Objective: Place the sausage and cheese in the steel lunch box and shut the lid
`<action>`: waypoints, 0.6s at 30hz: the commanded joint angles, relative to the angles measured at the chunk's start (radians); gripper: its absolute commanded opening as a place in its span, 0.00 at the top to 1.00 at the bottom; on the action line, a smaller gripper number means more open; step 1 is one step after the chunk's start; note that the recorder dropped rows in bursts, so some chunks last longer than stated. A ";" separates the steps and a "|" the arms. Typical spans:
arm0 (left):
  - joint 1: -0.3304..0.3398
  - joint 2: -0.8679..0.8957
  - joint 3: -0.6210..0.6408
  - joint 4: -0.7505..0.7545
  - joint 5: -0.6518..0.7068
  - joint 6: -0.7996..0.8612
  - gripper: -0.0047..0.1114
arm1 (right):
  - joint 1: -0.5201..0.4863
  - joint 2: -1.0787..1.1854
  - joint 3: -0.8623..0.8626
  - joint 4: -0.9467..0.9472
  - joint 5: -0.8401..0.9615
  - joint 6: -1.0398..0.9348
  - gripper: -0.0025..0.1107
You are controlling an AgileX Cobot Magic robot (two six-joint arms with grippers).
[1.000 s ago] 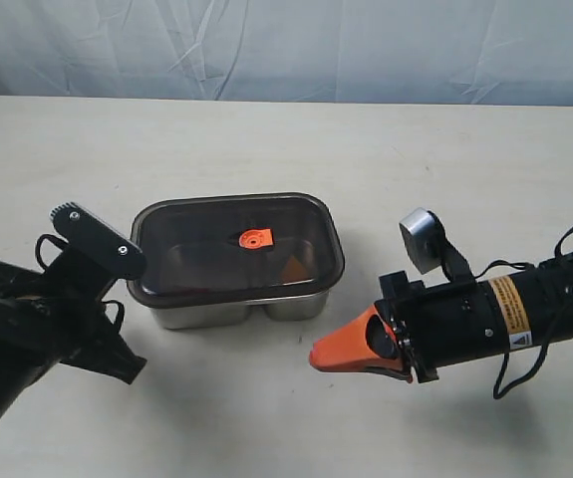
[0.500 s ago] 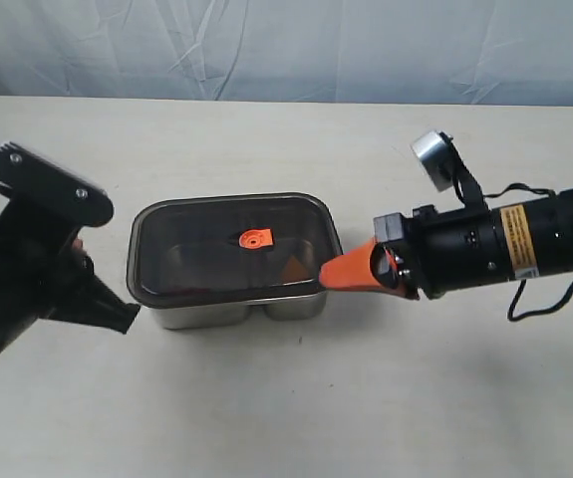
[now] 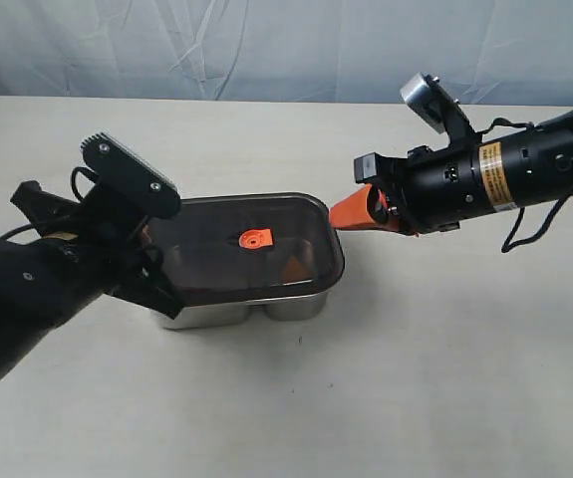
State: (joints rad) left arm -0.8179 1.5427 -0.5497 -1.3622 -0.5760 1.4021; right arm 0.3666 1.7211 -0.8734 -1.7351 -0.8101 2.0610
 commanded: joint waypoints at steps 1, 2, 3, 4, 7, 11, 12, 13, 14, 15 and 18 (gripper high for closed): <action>0.006 0.042 -0.009 0.005 0.024 -0.013 0.96 | 0.068 0.023 -0.012 -0.009 0.097 0.006 0.99; 0.008 0.049 -0.009 -0.008 0.024 -0.007 0.96 | 0.088 0.034 -0.012 -0.009 0.118 0.006 0.99; 0.008 0.057 -0.009 -0.013 0.024 -0.007 0.96 | 0.103 0.047 -0.012 -0.009 0.136 0.006 0.99; 0.008 0.065 -0.009 -0.018 0.024 -0.005 0.96 | 0.116 0.058 -0.012 -0.009 0.148 0.006 0.99; 0.008 0.104 -0.009 -0.074 0.024 0.054 0.96 | 0.139 0.110 -0.011 -0.009 0.174 0.009 0.99; 0.010 0.148 -0.009 -0.151 0.024 0.125 0.96 | 0.145 0.176 -0.011 -0.009 0.176 0.034 0.99; 0.010 0.155 -0.009 -0.163 0.024 0.125 0.96 | 0.145 0.187 -0.011 -0.009 0.168 0.036 0.99; 0.010 0.160 -0.009 -0.173 0.020 0.125 0.96 | 0.145 0.191 -0.011 -0.009 0.160 0.038 0.99; 0.010 0.165 -0.009 -0.180 0.020 0.125 0.96 | 0.145 0.191 -0.011 -0.009 0.157 0.038 0.99; 0.010 0.167 -0.009 -0.179 0.020 0.125 0.96 | 0.145 0.189 -0.011 -0.009 0.148 0.040 0.99; 0.010 0.166 -0.009 -0.179 0.007 0.125 0.96 | 0.145 0.168 -0.011 -0.009 0.151 0.042 0.99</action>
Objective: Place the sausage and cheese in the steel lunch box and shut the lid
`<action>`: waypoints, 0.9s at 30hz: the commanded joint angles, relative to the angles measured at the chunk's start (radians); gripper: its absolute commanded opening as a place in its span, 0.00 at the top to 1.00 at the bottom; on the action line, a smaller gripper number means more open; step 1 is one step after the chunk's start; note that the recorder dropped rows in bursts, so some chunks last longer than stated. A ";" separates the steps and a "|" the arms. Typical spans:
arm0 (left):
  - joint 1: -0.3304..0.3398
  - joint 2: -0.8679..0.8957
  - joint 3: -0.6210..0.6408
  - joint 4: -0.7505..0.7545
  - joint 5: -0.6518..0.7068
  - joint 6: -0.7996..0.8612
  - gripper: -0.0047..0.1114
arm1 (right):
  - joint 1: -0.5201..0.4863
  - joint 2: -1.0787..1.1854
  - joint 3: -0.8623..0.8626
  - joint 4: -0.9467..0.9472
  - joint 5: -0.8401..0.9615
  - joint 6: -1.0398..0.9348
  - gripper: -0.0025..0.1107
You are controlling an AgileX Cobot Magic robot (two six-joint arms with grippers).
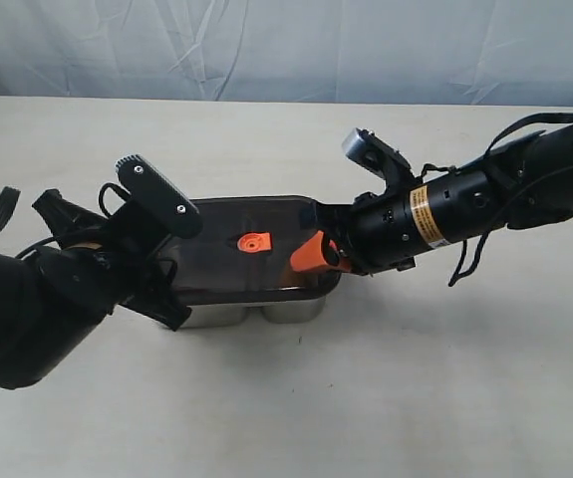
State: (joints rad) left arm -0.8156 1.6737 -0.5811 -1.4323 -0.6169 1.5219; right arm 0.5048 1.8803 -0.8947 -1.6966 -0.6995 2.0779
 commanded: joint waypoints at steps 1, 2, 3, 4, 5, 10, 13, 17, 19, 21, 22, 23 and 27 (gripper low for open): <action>0.008 0.035 0.023 -0.116 0.043 0.005 0.96 | 0.007 0.000 0.011 -0.048 0.041 0.025 0.99; 0.008 0.035 0.023 -0.126 0.041 0.005 0.96 | 0.007 -0.011 0.011 -0.048 0.042 0.025 0.99; 0.008 0.035 0.023 -0.129 0.041 0.005 0.96 | 0.007 -0.018 0.011 -0.048 0.045 0.025 0.99; 0.008 0.035 0.023 -0.132 0.041 0.005 0.96 | 0.007 -0.027 0.011 -0.048 0.049 0.025 0.99; 0.008 0.036 0.023 -0.140 0.043 0.005 0.96 | 0.007 -0.035 0.011 -0.048 0.052 0.025 0.99; 0.008 0.036 0.023 -0.159 0.037 0.005 0.96 | 0.007 -0.078 0.011 -0.048 0.050 0.025 0.99; 0.004 0.028 0.023 -0.159 -0.006 0.005 0.96 | 0.007 -0.111 0.011 -0.048 0.050 0.025 0.99; 0.004 -0.028 0.021 -0.154 -0.011 -0.001 0.96 | 0.007 -0.142 0.011 -0.048 0.061 0.025 0.99; 0.004 -0.063 0.021 -0.146 -0.005 -0.001 0.96 | 0.007 -0.154 0.011 -0.048 0.065 0.025 0.99; 0.004 -0.100 0.021 -0.138 -0.004 -0.001 0.96 | 0.007 -0.162 0.011 -0.048 0.068 0.025 0.99; 0.004 -0.117 0.021 -0.132 -0.004 -0.001 0.96 | 0.007 -0.164 0.011 -0.048 0.068 0.025 0.99; 0.004 -0.132 0.021 -0.125 -0.002 -0.001 0.96 | 0.007 -0.164 0.011 -0.048 0.068 0.025 0.99; 0.004 -0.183 0.021 -0.109 0.026 -0.001 0.96 | 0.007 -0.164 0.011 -0.048 0.061 0.025 0.99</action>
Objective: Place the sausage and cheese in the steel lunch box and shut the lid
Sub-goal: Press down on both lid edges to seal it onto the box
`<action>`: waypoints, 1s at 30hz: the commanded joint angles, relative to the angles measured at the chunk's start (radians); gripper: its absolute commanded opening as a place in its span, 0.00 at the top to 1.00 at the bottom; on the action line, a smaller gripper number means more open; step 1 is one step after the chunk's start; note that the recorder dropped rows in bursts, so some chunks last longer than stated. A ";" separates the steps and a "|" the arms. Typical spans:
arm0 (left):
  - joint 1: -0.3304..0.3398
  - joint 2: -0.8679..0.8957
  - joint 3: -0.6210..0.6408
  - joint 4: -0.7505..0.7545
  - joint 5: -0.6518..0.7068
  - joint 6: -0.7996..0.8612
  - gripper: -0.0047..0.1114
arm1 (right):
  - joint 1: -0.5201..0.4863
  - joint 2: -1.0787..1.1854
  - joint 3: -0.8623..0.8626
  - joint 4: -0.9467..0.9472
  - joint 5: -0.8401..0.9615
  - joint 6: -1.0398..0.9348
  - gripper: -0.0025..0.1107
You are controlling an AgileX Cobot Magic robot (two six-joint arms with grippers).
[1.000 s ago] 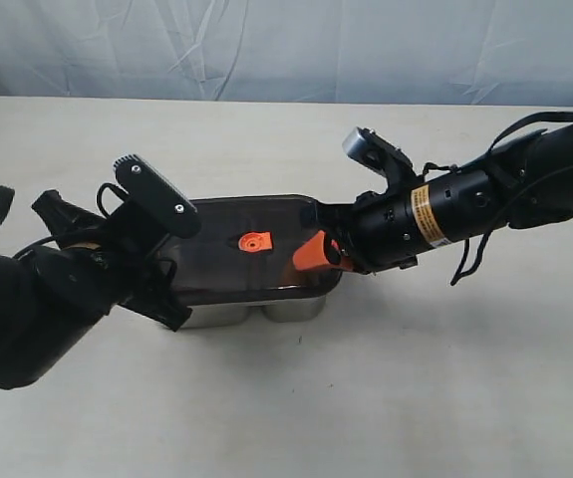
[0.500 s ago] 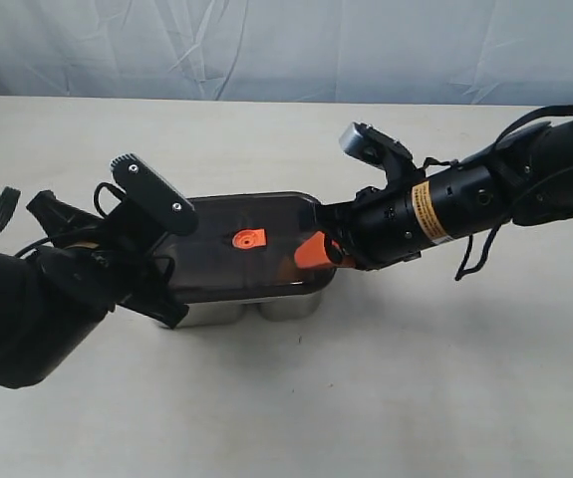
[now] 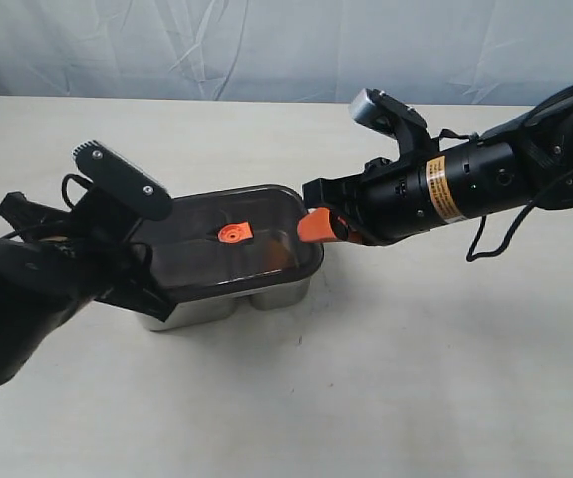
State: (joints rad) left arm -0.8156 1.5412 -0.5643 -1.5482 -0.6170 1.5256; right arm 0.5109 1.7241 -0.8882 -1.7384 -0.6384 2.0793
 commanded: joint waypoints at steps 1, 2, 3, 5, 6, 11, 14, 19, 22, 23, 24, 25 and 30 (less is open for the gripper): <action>0.004 -0.060 0.004 -0.001 0.027 -0.005 0.96 | 0.001 -0.008 0.004 -0.006 -0.005 0.024 0.99; 0.004 -0.071 0.004 -0.018 0.027 0.000 0.96 | 0.001 -0.008 0.004 -0.006 -0.017 0.024 0.99; 0.004 -0.081 0.004 -0.046 0.027 0.012 0.96 | 0.001 -0.008 0.004 -0.006 -0.028 0.024 0.99; 0.004 -0.088 0.004 -0.107 0.051 0.066 0.96 | 0.003 -0.008 0.004 -0.006 -0.040 0.024 0.99; 0.004 -0.088 0.004 -0.122 0.074 0.087 0.96 | 0.009 -0.008 0.004 -0.006 -0.040 0.024 0.99; 0.004 -0.055 0.006 -0.136 0.153 0.098 0.96 | 0.029 -0.008 0.004 -0.006 -0.021 0.024 0.99; 0.006 -0.016 0.011 -0.184 0.144 0.117 0.96 | 0.030 -0.008 0.004 -0.006 -0.021 0.024 0.99; 0.006 0.056 0.023 -0.196 0.171 0.123 0.96 | 0.030 -0.008 0.004 -0.006 -0.018 0.024 0.99; 0.006 0.079 0.023 -0.196 0.181 0.123 0.96 | 0.030 -0.008 0.004 -0.006 -0.018 0.024 0.99; 0.006 0.082 0.023 -0.196 0.183 0.124 0.96 | 0.030 -0.008 0.004 -0.006 -0.018 0.024 0.99; 0.006 0.086 0.023 -0.196 0.191 0.127 0.96 | 0.030 -0.008 0.004 -0.006 -0.018 0.024 0.99; 0.006 0.088 0.023 -0.196 0.195 0.127 0.96 | 0.030 -0.008 0.004 -0.006 -0.018 0.024 0.99; 0.006 0.068 0.023 -0.172 0.184 0.127 0.96 | 0.030 -0.008 0.004 -0.006 -0.028 0.024 0.99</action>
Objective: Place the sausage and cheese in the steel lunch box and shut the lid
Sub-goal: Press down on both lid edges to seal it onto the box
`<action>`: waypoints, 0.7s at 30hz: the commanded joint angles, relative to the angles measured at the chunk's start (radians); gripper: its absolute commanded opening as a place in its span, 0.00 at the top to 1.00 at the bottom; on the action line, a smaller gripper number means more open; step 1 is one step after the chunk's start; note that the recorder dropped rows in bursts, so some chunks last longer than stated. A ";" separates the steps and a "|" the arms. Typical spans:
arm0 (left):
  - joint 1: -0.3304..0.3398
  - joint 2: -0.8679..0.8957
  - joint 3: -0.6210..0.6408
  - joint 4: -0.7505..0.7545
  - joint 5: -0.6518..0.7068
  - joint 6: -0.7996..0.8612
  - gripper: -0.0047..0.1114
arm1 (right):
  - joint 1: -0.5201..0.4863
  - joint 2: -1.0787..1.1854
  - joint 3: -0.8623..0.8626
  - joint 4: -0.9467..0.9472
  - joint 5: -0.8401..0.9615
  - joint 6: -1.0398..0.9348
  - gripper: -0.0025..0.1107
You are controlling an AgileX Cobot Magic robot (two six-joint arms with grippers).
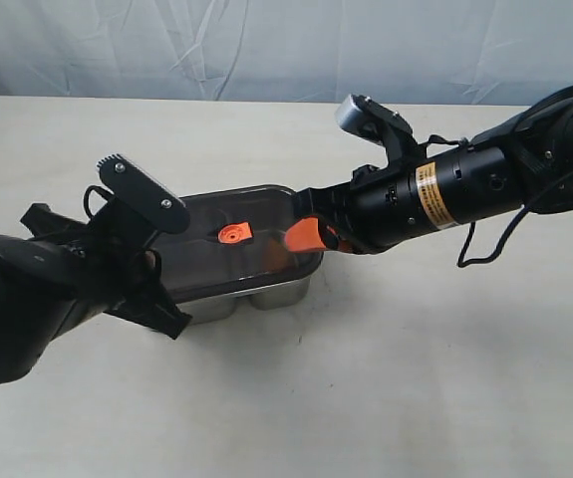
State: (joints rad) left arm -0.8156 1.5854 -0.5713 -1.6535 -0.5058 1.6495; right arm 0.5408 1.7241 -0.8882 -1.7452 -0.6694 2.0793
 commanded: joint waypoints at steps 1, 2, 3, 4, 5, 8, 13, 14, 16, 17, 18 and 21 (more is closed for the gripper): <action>0.006 0.009 0.028 -0.065 0.059 0.003 0.96 | 0.000 -0.008 0.004 0.001 0.003 0.024 0.99; 0.006 -0.004 0.026 -0.068 0.052 0.003 0.96 | 0.000 -0.008 0.004 0.001 0.003 0.024 0.99; 0.006 -0.026 0.022 -0.068 0.044 0.003 0.96 | 0.000 -0.008 0.004 0.001 0.003 0.024 0.99; 0.006 -0.042 0.022 -0.068 0.042 0.003 0.96 | 0.000 -0.008 0.004 0.001 0.003 0.024 0.99; 0.006 -0.061 0.022 -0.068 0.042 0.003 0.96 | 0.000 -0.008 0.004 0.001 0.003 0.024 0.99; 0.006 -0.115 0.022 -0.065 0.036 0.003 0.96 | 0.000 -0.008 0.004 0.001 0.003 0.024 0.99; 0.004 -0.201 0.022 -0.081 0.044 0.011 0.96 | 0.000 -0.008 0.004 0.001 -0.002 0.024 0.99; 0.004 -0.216 0.022 -0.085 0.046 0.011 0.96 | 0.000 -0.008 0.004 0.001 -0.008 0.024 0.99; 0.004 -0.236 0.022 -0.091 0.054 0.023 0.96 | 0.000 -0.008 0.004 0.001 -0.014 0.024 0.99; 0.004 -0.242 0.022 -0.091 0.063 0.045 0.96 | 0.000 -0.008 0.004 0.001 -0.015 0.024 0.99; 0.004 -0.247 0.025 -0.091 0.074 0.049 0.96 | 0.000 -0.008 0.004 0.001 -0.017 0.024 0.99; 0.004 -0.247 0.046 -0.091 0.156 0.044 0.96 | 0.000 -0.008 0.004 0.001 -0.021 0.024 0.99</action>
State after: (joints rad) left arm -0.8116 1.3474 -0.5468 -1.7330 -0.4186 1.6899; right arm 0.5408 1.7241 -0.8882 -1.7452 -0.6810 2.0793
